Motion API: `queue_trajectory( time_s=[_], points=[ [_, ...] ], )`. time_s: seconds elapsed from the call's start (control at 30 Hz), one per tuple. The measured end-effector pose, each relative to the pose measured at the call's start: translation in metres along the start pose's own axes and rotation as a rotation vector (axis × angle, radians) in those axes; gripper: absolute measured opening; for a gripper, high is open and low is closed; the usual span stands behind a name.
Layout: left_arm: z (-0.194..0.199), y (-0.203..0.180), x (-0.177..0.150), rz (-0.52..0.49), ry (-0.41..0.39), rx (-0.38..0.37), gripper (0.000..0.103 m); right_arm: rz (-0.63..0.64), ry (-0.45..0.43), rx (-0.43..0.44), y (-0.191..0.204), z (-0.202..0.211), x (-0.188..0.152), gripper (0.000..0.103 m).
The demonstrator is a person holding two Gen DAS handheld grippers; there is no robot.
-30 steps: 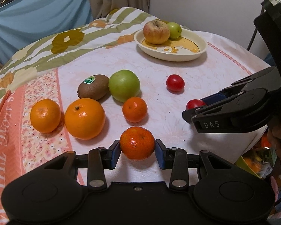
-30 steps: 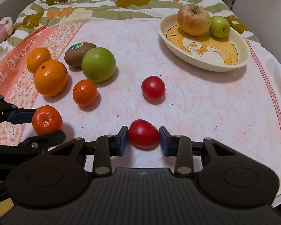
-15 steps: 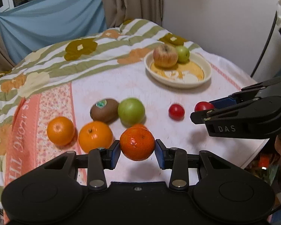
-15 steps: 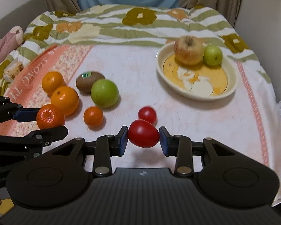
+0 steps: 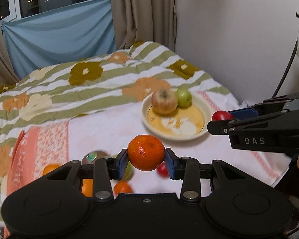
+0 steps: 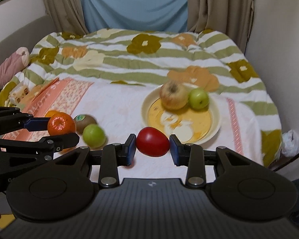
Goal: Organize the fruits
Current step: 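Carry the tangerine and red tomato over the duck bowl with both tools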
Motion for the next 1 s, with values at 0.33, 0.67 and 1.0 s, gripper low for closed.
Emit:
queue_trajectory(
  time_s=[0.33, 0.67, 1.0],
  points=[
    [-0.052, -0.043, 0.045, -0.003, -0.007, -0.021, 0.043, 0.024, -0.023, -0.026, -0.083, -0.021, 0.031, 0.051],
    [-0.126, -0.079, 0.062, -0.008, 0.059, -0.027, 0.043, 0.036, 0.025, 0.006, -0.146, -0.073, 0.036, 0.051],
    [-0.183, -0.103, 0.061, -0.037, 0.131, -0.032, 0.043, 0.043, 0.056, 0.052, -0.169, -0.114, 0.036, 0.051]
  ],
)
Point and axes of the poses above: each gripper's, at about its wrist camera, not at the fingertips, and z roughly against the way its jaws point, y to its left, x to its top, the point moved 8 cm from there along -z, roughly the way its jaws point, and after that the axes turned 3 degrees about -y, right-handed, at the moved point
